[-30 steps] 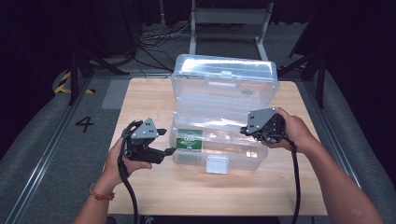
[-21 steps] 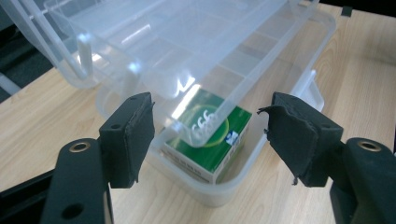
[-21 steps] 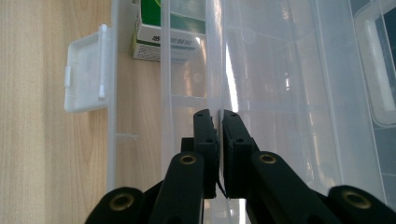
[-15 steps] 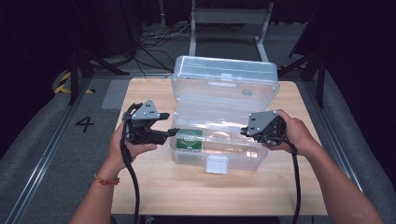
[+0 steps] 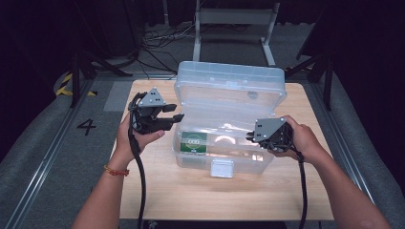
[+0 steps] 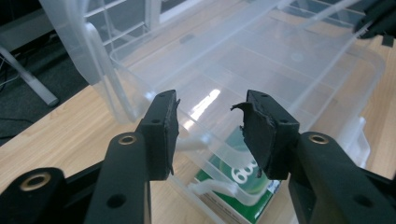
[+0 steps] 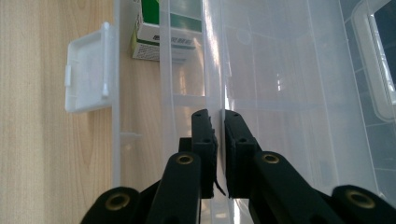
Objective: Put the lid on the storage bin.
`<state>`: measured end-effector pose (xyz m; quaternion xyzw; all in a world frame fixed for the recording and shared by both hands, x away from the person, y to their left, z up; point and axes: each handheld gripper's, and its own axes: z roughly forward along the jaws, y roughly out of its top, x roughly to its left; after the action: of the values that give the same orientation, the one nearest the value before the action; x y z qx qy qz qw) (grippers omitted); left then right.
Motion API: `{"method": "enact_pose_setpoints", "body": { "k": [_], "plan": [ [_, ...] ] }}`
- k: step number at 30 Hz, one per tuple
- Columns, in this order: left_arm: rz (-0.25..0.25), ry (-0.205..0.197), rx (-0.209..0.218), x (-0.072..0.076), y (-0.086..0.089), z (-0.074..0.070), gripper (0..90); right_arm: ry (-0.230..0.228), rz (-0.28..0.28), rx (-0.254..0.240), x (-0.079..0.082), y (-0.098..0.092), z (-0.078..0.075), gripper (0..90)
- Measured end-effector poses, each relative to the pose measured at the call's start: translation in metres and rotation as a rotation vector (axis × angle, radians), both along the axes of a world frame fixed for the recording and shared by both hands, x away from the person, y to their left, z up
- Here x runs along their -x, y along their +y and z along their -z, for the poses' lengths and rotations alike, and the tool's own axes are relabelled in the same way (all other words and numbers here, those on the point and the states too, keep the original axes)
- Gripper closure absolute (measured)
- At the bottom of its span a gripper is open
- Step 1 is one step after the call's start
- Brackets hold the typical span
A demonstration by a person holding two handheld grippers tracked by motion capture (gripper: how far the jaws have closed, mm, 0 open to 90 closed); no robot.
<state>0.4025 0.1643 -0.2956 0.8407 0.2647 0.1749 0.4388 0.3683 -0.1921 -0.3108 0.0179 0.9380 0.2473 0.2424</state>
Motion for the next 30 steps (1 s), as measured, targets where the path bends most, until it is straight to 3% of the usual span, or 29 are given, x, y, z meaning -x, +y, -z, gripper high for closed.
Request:
{"method": "enact_pose_setpoints", "body": {
  "k": [7,14,17,21,23,27,30],
  "plan": [
    [-0.017,0.000,-0.020,-0.007,-0.006,-0.003,58.8,-0.033,0.003,-0.006,0.004,0.000,0.003,83.9],
    [-0.028,-0.004,-0.026,-0.012,-0.006,-0.004,60.1,-0.019,0.005,-0.015,0.008,-0.001,0.008,83.3],
    [-0.010,0.010,-0.022,-0.013,-0.006,-0.004,65.0,-0.019,-0.004,-0.017,0.009,-0.001,0.010,83.0],
    [-0.015,-0.006,-0.031,-0.012,-0.005,-0.004,66.5,-0.026,0.004,-0.030,0.011,-0.002,0.012,82.1],
    [-0.004,0.000,-0.013,-0.011,-0.004,-0.004,68.6,-0.043,0.015,-0.028,0.012,-0.002,0.012,81.3],
    [0.006,0.003,-0.018,-0.008,-0.004,-0.003,71.1,-0.077,0.030,-0.026,0.017,-0.002,0.015,79.3],
    [0.017,0.004,-0.018,-0.007,-0.003,-0.002,73.4,-0.074,0.048,-0.048,0.020,-0.005,0.016,78.3]
  ]
}}
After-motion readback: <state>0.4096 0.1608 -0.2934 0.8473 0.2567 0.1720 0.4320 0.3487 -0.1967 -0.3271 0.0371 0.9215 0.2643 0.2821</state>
